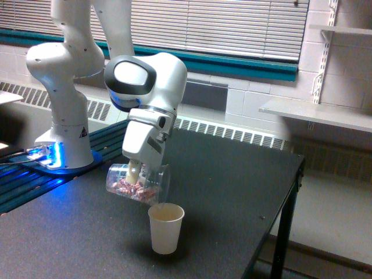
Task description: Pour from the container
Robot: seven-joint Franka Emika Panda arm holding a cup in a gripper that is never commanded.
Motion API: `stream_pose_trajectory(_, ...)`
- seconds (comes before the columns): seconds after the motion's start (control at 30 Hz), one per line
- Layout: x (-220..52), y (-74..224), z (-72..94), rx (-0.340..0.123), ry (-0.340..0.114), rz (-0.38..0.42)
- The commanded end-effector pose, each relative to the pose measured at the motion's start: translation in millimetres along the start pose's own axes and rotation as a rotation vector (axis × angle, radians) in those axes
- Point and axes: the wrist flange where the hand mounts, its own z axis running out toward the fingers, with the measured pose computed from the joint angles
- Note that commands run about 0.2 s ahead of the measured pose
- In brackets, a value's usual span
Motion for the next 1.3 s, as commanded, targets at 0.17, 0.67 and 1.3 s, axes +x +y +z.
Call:
stream_pose_trajectory(0.17, 4, 4, 0.3, -0.02, -0.004, -0.034)
stream_pose_trajectory(0.67, -1, -8, 7.7, -0.041, -0.034, -0.096)
stream_pose_trajectory(1.3, 3, 0, 9.0, -0.06, -0.037, -0.11)
